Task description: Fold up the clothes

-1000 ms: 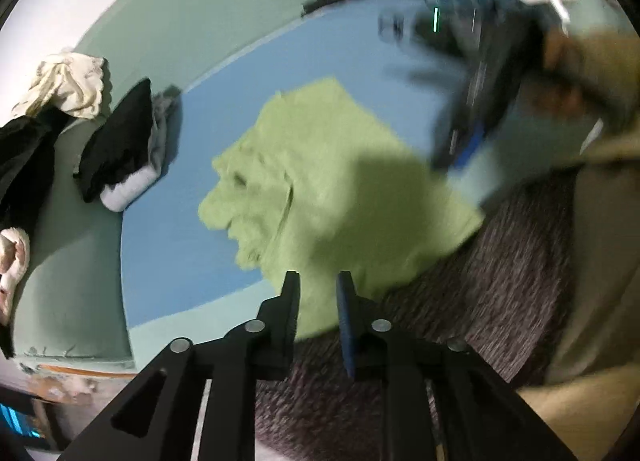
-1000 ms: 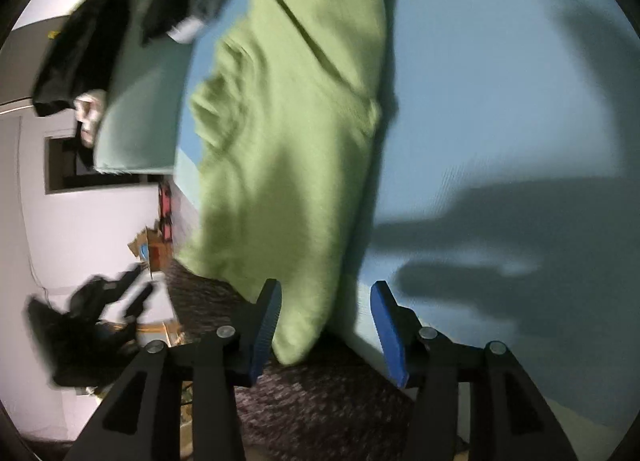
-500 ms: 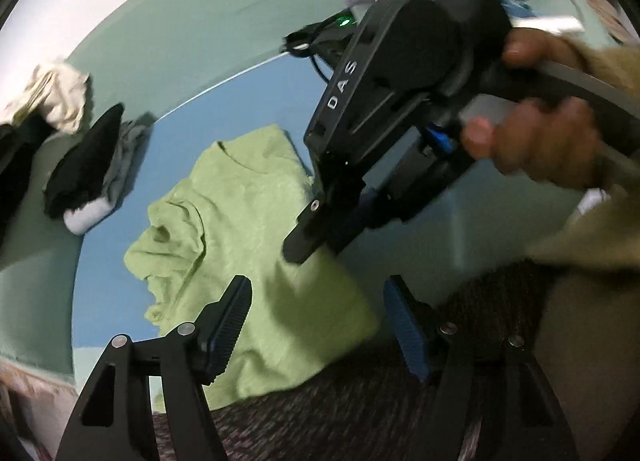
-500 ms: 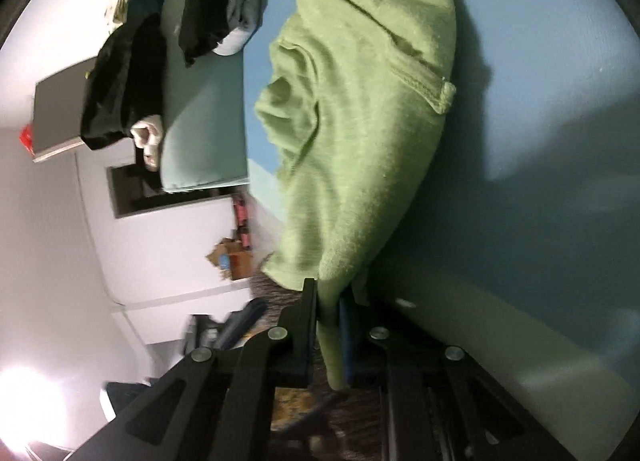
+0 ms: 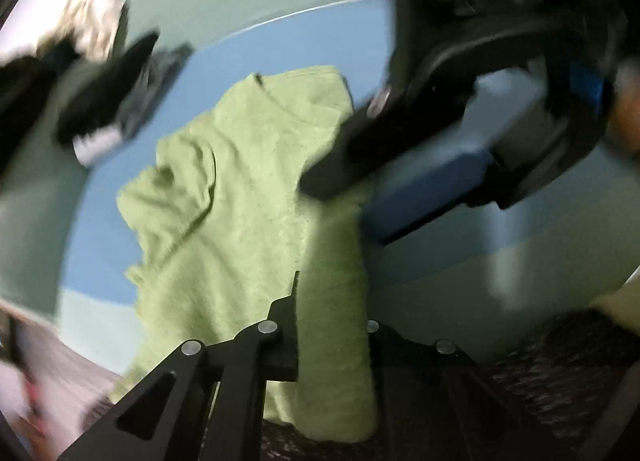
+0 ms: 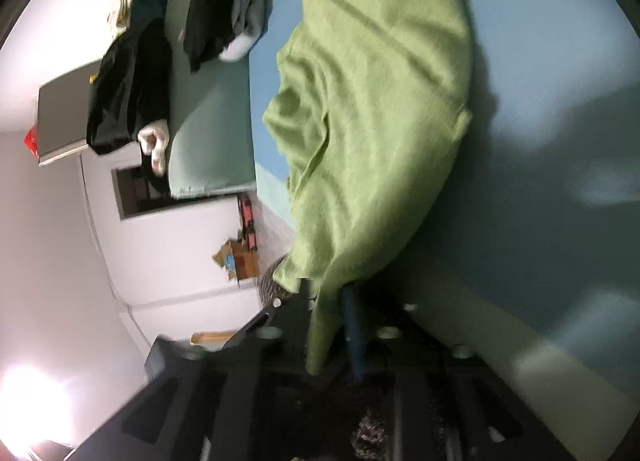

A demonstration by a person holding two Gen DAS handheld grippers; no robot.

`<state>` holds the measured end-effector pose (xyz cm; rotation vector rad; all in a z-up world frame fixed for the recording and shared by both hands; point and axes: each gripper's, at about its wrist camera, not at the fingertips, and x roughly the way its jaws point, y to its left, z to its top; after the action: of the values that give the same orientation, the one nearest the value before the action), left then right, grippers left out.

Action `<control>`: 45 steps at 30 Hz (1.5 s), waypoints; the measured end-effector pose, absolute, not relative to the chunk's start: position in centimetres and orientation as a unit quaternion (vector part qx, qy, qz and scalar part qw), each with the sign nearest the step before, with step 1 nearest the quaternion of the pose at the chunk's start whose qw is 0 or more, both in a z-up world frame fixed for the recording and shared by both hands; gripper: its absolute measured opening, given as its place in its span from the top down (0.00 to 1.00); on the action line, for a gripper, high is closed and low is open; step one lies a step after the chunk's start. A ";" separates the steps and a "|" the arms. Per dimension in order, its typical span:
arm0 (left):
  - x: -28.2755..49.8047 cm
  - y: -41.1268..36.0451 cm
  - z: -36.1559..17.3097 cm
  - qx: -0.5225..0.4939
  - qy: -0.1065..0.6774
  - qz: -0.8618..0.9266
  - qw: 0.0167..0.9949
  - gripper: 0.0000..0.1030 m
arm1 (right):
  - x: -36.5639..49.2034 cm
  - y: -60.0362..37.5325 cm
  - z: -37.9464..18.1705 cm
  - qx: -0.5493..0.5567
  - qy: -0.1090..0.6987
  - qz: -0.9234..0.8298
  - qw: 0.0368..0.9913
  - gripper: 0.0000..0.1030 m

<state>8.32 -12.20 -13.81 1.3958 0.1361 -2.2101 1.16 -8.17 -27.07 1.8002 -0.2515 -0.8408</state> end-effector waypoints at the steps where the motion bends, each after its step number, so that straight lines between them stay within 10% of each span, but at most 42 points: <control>1: 8.5 -12.7 -13.4 0.511 0.074 -0.818 0.255 0.91 | 0.3 -7.8 -27.4 0.755 -0.114 -0.376 0.524 0.40; 13: 10.0 -14.8 -10.4 0.469 0.170 -0.829 0.252 0.91 | -3.3 -13.1 -29.9 0.746 -0.150 -0.430 0.486 0.33; 15: 10.2 -15.1 -10.0 0.464 0.176 -0.829 0.258 0.91 | -2.9 -15.3 -30.4 0.755 -0.108 -0.440 0.473 0.44; 17: 10.4 -15.4 -9.8 0.460 0.185 -0.828 0.263 0.91 | -3.3 -16.0 -28.9 0.750 -0.102 -0.448 0.476 0.83; 30: 13.4 -24.2 5.0 0.185 0.507 -0.842 0.004 0.91 | -7.0 -13.0 -5.3 0.575 -0.178 -0.542 0.587 0.88; 45: 17.3 -24.4 8.1 0.269 0.215 -0.886 0.311 0.91 | -1.8 -18.4 -2.6 0.472 -0.057 -0.548 0.688 0.87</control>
<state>17.34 -24.44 8.08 0.7106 0.5669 -2.3386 -1.77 -18.39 -2.58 1.0563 -0.1281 -1.2258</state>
